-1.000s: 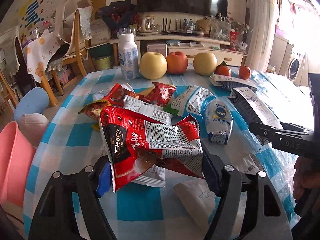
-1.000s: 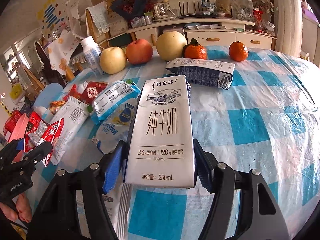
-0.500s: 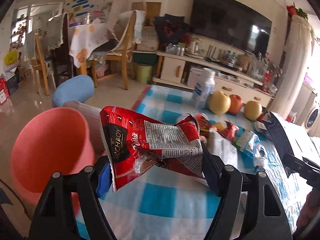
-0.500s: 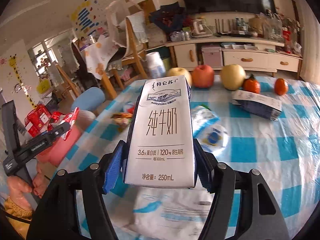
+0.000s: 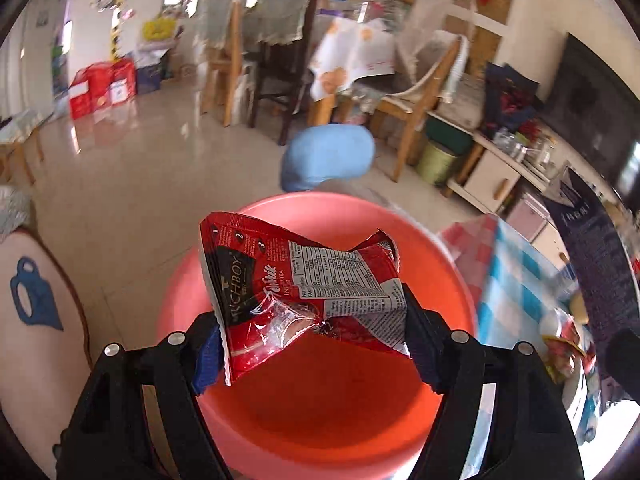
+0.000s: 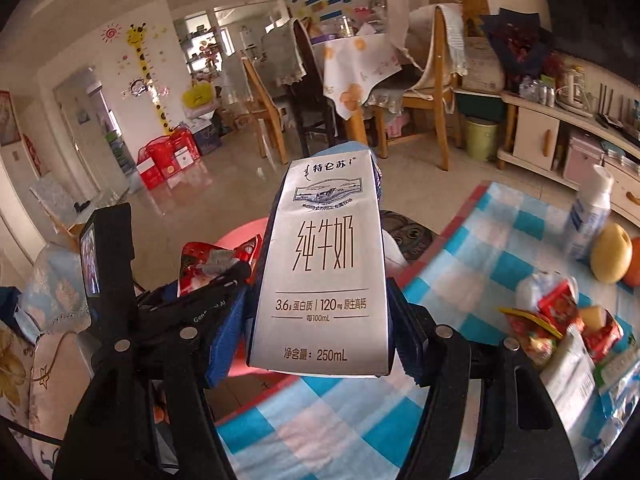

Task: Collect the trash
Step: 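Carry both items over the pink bucket and open both tools to drop them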

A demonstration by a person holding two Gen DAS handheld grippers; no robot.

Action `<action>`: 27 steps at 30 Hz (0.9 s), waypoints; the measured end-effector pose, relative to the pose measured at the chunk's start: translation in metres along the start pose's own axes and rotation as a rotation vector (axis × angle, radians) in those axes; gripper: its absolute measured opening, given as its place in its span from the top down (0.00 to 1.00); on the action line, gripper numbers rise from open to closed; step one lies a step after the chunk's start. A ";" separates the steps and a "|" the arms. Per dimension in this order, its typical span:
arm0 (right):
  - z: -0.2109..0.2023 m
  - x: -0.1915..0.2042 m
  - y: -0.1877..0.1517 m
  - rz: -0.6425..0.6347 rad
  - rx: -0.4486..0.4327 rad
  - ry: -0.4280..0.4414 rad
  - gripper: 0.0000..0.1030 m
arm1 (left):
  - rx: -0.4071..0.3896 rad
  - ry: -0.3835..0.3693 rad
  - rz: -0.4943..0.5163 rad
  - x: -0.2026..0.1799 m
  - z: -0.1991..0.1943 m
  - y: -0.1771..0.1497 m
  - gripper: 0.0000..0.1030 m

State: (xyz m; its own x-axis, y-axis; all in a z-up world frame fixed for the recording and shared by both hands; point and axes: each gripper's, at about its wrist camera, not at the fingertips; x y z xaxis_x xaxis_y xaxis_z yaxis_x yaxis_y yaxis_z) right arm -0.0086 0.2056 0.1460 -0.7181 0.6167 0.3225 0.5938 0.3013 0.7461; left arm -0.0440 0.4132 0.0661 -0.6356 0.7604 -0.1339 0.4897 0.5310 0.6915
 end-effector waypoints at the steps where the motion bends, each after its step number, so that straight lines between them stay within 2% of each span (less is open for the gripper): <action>1: 0.013 0.002 0.004 -0.001 0.016 0.014 0.35 | 0.012 0.014 -0.015 0.006 0.005 0.003 0.26; 3: 0.036 0.004 0.009 -0.002 0.040 0.027 0.35 | 0.036 0.034 -0.050 0.016 0.013 0.006 0.26; 6: 0.061 0.004 0.013 0.001 0.086 0.070 0.34 | 0.050 0.020 -0.099 0.028 0.020 0.009 0.24; 8: 0.066 -0.001 0.012 0.042 0.081 0.076 0.21 | 0.043 0.007 -0.109 0.033 0.019 0.008 0.21; 10: 0.062 -0.004 0.010 0.085 0.057 0.067 0.19 | 0.036 0.014 -0.103 0.033 0.021 0.006 0.19; 15: 0.033 -0.008 -0.005 0.118 -0.001 -0.026 0.18 | -0.030 0.009 -0.080 0.027 0.014 0.002 0.18; 21: -0.017 -0.026 -0.038 0.144 -0.103 -0.148 0.14 | -0.148 -0.050 -0.049 0.010 -0.010 -0.003 0.16; 27: -0.065 -0.030 -0.077 0.080 -0.199 -0.276 0.07 | -0.232 -0.148 0.008 -0.021 -0.033 -0.011 0.16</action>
State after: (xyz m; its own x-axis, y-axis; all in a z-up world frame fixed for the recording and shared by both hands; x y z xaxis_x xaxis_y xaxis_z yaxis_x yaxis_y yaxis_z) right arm -0.0565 0.1167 0.1174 -0.5304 0.8145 0.2352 0.5427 0.1131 0.8323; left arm -0.0556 0.3790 0.0849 -0.5296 0.8197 -0.2180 0.3334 0.4375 0.8351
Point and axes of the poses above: each gripper's, at about its wrist camera, not at the fingertips, and z roughly the way its jaws point, x to its left, y to its top, and after that the axes turned 7 degrees about y, right-handed
